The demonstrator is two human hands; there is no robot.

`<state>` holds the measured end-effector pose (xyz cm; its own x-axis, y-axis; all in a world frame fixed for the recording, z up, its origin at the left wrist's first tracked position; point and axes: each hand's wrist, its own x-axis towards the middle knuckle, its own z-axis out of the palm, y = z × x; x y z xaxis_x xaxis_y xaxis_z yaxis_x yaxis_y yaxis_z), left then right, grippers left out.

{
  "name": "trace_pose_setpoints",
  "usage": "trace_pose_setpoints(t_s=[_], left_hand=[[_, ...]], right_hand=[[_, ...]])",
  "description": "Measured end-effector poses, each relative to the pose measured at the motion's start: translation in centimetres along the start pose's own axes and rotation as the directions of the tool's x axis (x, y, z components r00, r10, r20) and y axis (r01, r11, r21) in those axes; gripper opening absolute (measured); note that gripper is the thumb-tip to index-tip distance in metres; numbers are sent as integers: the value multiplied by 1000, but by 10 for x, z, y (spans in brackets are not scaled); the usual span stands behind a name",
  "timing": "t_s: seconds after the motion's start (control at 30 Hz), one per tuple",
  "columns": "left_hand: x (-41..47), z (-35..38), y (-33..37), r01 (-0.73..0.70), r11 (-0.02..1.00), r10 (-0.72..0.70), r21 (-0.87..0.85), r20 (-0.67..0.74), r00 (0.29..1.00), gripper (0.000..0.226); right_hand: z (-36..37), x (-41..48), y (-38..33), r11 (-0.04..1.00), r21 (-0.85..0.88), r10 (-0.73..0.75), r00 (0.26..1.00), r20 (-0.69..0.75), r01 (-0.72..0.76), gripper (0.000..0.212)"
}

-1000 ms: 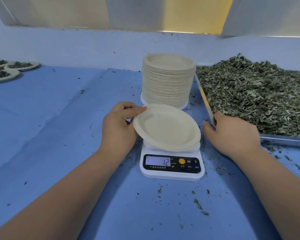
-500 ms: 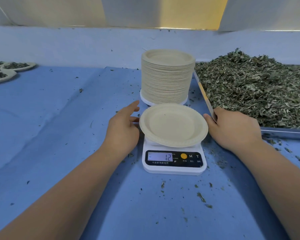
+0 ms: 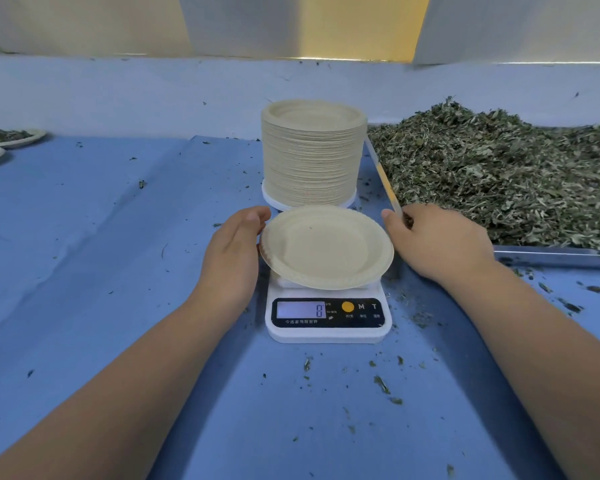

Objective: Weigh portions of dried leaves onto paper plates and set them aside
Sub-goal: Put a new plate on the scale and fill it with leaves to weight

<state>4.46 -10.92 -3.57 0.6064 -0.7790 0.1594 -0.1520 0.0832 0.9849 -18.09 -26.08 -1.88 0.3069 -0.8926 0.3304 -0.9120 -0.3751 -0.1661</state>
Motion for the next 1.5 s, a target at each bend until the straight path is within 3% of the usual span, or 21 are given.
trace_pose_setpoints(t_s=[0.13, 0.2, 0.33, 0.43, 0.57, 0.67, 0.77, 0.83, 1.0, 1.2, 1.4, 1.5], left_hand=[[1, -1, -3, 17, 1000, -17, 12, 19, 1000, 31], [5, -3, -5, 55, 998, -55, -32, 14, 998, 31], [10, -3, -7, 67, 996, -67, -62, 8, 998, 28], [10, -4, -7, 75, 996, -74, -40, 15, 997, 27], [8, -3, -2, 92, 995, -91, -25, 28, 995, 30], [8, -3, -2, 91, 995, -90, -30, 28, 996, 29], [9, -3, -4, 96, 995, -95, -31, 28, 995, 28], [10, -3, -5, 92, 995, -91, -30, 33, 995, 30], [12, -4, -8, 76, 997, -76, -4, 27, 997, 35], [12, -3, -9, 73, 997, -73, -8, 36, 997, 37], [13, -4, -10, 72, 997, -71, -26, 40, 997, 40], [12, -4, -9, 63, 998, -62, -23, 53, 997, 38]], right_hand=[[-2, 33, -2, 999, 45, -18, 951, 309, 5, 82], [-2, 49, -1, 996, 69, 23, 932, 363, -51, 87], [0, 59, 2, 999, 24, 14, 916, 400, -26, 91], [0, 55, 3, 1000, -3, -9, 939, 344, 10, 90], [-3, 46, 8, 998, -18, -46, 967, 251, 53, 72], [-1, 34, 10, 999, 37, 3, 999, 49, -5, 55], [-5, 26, 9, 999, -49, 2, 994, -105, -7, 38], [-9, 27, 7, 995, -99, -2, 996, -84, -6, 48], [-8, 34, 8, 997, 46, 49, 950, 307, -66, 53], [-7, 37, 9, 987, 156, -5, 979, 206, -27, 44], [-15, 40, 19, 964, 263, -7, 988, -152, 48, 26], [-15, 40, 23, 970, 235, -20, 984, -176, 62, 26]])
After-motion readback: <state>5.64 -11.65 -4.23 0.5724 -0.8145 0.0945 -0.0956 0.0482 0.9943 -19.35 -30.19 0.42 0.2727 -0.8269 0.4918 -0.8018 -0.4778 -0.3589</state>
